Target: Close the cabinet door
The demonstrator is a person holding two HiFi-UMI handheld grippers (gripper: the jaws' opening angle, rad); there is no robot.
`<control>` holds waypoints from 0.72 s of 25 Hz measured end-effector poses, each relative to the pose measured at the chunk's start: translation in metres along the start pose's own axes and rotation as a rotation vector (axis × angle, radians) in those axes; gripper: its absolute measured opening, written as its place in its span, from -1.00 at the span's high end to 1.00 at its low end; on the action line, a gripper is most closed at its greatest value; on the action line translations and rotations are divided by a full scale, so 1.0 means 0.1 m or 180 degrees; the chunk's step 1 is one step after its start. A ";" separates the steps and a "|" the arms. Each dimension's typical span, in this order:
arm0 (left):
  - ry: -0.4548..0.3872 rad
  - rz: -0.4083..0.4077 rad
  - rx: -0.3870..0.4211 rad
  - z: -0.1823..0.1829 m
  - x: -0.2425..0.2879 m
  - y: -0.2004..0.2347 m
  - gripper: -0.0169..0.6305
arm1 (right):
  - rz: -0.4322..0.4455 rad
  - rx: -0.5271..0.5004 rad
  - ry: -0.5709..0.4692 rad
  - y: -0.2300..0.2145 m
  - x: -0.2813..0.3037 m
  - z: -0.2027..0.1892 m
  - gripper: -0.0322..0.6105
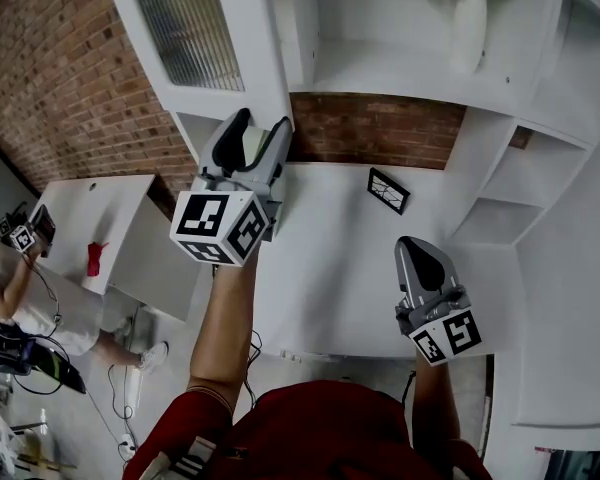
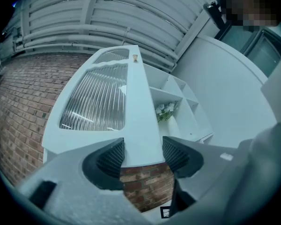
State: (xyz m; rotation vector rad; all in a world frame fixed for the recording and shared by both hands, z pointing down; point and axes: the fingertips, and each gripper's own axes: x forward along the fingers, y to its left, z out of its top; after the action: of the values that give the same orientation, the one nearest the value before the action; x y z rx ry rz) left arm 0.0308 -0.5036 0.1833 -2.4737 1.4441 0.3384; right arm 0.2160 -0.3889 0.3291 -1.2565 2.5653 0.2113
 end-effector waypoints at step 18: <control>0.0114 0.0184 0.0002 -0.21 0.56 0.10 0.22 | 0.0259 0.0166 0.0062 -0.21 0.27 -0.22 0.86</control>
State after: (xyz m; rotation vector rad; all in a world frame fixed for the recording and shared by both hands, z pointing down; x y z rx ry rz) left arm 0.0506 -0.5610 0.1838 -2.4534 1.5322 0.3064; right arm 0.2131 -0.4278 0.3410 -1.1428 2.6233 0.1480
